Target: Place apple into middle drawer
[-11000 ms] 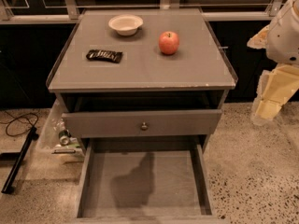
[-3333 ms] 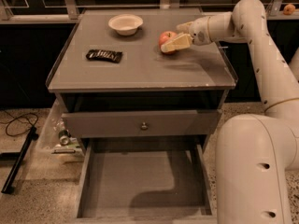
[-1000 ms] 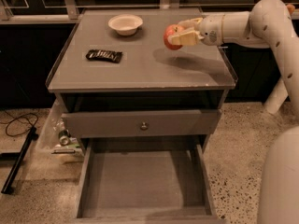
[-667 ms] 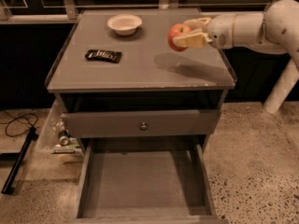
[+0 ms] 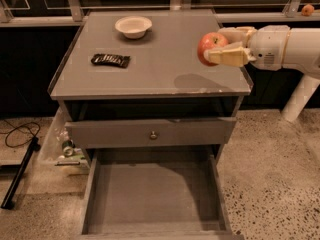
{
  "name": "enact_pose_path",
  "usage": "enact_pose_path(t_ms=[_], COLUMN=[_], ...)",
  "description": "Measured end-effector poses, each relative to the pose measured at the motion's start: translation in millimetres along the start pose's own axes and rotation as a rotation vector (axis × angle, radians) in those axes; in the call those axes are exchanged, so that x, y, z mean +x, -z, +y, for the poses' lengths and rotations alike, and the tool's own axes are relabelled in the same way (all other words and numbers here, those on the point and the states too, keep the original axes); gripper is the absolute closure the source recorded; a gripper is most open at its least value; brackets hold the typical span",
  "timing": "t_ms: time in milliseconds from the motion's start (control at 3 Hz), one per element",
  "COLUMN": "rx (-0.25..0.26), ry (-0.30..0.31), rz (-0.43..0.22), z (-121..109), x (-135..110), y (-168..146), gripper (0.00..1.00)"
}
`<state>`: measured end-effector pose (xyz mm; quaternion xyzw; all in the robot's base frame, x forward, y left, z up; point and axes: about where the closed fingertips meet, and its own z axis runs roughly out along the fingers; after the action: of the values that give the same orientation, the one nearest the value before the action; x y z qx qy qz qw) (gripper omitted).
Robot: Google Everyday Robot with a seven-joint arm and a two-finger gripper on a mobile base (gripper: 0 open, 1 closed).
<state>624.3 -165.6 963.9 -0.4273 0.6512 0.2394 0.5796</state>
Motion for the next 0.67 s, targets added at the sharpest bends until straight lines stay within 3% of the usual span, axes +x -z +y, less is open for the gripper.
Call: enact_pose_path(t_ms=[333, 667], rx=[0.033, 0.036], ry=[-0.011, -0.051], rz=[0.008, 0.029], z=[32, 61], x=[3, 22], y=[37, 67], gripper=[1.00, 1.00])
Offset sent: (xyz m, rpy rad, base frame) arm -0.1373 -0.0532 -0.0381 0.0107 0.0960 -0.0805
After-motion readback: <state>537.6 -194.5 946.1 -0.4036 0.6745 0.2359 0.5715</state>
